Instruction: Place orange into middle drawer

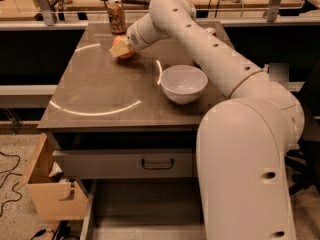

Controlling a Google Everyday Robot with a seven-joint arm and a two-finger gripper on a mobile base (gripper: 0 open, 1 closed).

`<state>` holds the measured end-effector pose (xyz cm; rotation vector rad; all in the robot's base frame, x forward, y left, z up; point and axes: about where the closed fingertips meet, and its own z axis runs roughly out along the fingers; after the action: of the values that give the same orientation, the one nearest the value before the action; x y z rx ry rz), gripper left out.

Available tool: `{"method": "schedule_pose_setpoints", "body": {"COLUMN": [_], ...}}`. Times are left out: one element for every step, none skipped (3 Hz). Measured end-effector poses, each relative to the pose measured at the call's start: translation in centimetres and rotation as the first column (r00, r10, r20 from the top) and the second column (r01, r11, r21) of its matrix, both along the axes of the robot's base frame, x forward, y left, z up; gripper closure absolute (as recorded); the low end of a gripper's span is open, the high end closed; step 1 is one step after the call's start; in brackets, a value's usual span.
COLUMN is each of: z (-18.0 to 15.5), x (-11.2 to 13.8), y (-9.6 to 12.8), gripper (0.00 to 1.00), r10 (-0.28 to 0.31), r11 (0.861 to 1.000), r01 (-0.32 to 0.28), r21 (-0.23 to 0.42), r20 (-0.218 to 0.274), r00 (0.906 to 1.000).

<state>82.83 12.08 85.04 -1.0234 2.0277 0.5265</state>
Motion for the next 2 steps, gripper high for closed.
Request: {"method": "schedule_pose_setpoints", "body": {"z": [0.0, 0.01], "x": [0.0, -0.01], "y": [0.0, 0.0], "gripper": [1.0, 1.0], "r10": [0.0, 0.0], "r11": [1.0, 1.0], "r01": [0.0, 0.0], "r21": [0.0, 0.0], "r20": [0.0, 0.0], "r00": [1.0, 1.0]}}
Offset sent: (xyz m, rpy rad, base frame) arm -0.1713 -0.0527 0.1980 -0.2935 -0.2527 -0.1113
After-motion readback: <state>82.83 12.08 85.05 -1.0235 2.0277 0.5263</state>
